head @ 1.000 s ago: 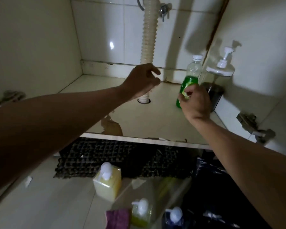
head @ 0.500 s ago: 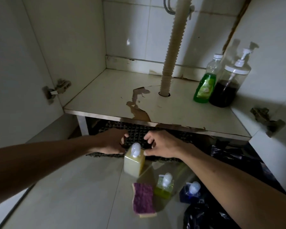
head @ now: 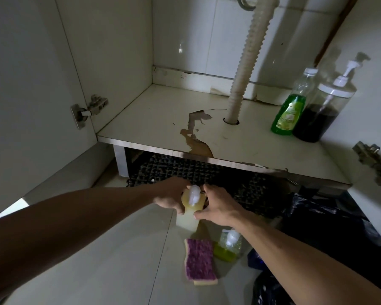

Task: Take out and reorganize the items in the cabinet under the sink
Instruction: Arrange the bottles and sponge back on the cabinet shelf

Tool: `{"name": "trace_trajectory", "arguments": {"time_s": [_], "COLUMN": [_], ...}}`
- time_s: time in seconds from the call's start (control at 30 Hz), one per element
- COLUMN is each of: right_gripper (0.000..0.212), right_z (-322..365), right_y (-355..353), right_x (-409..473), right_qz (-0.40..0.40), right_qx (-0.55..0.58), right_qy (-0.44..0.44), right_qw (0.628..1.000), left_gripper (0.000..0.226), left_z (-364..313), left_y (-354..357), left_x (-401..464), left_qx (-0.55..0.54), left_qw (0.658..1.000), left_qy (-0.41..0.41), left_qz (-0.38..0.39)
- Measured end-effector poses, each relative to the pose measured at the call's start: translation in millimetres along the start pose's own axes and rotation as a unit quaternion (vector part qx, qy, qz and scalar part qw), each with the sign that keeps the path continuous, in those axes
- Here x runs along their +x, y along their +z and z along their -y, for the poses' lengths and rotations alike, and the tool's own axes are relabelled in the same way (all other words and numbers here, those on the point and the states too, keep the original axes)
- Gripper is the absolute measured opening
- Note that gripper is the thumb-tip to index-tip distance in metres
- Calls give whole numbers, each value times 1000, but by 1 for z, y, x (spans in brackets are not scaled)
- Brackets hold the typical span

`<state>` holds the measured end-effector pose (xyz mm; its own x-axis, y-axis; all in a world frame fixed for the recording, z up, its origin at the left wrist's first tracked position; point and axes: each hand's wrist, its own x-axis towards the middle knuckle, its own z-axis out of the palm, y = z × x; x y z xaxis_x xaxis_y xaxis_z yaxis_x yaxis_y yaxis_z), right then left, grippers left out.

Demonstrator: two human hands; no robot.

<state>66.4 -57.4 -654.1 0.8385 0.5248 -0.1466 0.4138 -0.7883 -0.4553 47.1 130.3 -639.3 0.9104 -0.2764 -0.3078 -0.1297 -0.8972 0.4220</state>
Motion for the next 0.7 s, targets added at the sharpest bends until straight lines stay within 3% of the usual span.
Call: {"name": "trace_trajectory", "arguments": {"time_s": [0.2, 0.33, 0.43, 0.5, 0.7], "right_gripper": [50, 38, 33, 41, 48], "right_z": [6, 15, 13, 10, -26], "right_y": [-49, -111, -153, -175, -194], "right_x": [-17, -37, -46, -47, -36], "right_qz": [15, 10, -43, -91, -279], "right_qx": [12, 33, 90, 135, 244], "right_qy": [-22, -37, -48, -50, 3], "right_qw": [1000, 999, 994, 985, 929], "left_gripper": [62, 52, 41, 30, 45], "left_z": [-24, -55, -81, -101, -147], "left_y": [-42, -83, -114, -133, -169], "left_x": [-18, -30, -31, -25, 24], "left_qx": [14, -60, -113, -131, -195], "left_qw": [1000, 997, 990, 986, 967], "left_qy": [24, 49, 71, 79, 63], "left_qz": [-14, -8, -44, -64, -149]}}
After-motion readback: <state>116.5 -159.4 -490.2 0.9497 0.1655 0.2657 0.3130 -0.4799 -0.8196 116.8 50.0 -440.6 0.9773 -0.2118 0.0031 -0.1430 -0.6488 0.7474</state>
